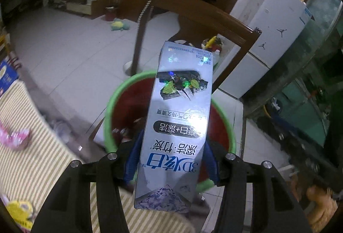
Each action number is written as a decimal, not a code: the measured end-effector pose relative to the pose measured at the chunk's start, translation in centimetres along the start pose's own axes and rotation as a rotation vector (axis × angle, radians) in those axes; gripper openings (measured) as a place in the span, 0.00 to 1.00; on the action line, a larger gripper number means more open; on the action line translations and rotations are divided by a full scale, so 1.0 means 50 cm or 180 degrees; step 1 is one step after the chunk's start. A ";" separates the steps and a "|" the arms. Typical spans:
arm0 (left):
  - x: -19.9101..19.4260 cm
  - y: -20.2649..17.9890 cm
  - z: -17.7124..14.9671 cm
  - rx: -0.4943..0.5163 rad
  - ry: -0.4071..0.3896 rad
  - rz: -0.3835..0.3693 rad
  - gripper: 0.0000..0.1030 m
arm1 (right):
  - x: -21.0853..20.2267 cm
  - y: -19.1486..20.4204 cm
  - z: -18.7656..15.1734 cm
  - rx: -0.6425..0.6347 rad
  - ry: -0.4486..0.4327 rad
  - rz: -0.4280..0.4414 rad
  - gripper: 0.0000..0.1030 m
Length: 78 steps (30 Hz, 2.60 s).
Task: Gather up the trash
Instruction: 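Open the right tool over the bucket while the left tool releases the toothpaste box, then grasp the crumpled newspaper ball with the left tool while the right tool grasps the yellow package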
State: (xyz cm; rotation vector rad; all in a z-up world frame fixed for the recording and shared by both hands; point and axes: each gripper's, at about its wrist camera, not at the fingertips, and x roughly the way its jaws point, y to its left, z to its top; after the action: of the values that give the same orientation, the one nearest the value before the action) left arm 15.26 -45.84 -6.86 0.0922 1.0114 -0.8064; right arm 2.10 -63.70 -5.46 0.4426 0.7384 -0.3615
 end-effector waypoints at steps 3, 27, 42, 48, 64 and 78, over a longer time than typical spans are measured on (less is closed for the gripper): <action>0.000 -0.013 0.018 0.0074 -0.0077 0.0073 0.64 | -0.003 -0.005 -0.004 0.0061 -0.0001 -0.0008 0.79; -0.304 0.502 -0.425 -0.2015 -0.0193 0.1496 0.74 | 0.039 0.429 -0.139 -0.1096 0.0480 0.0986 0.82; -0.337 0.586 -0.506 -0.2041 0.0034 0.0959 0.47 | 0.068 0.649 -0.261 -0.1777 0.0920 0.1100 0.83; -0.413 0.621 -0.580 -0.2201 -0.0044 0.1173 0.48 | 0.143 0.785 -0.353 -0.2560 0.1243 0.1124 0.83; -0.432 0.668 -0.632 -0.2516 -0.0154 0.1208 0.50 | 0.198 0.889 -0.435 -0.3319 0.1295 0.1057 0.32; -0.448 0.585 -0.528 -0.2097 -0.0409 0.1112 0.50 | 0.026 0.794 -0.323 -0.2386 0.0919 0.1511 0.32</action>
State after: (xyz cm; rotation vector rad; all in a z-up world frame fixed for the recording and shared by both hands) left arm 8.84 -1.29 -12.25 -0.3366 1.0565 -0.1356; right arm 12.33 -22.08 -6.76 -0.0553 0.9562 0.4338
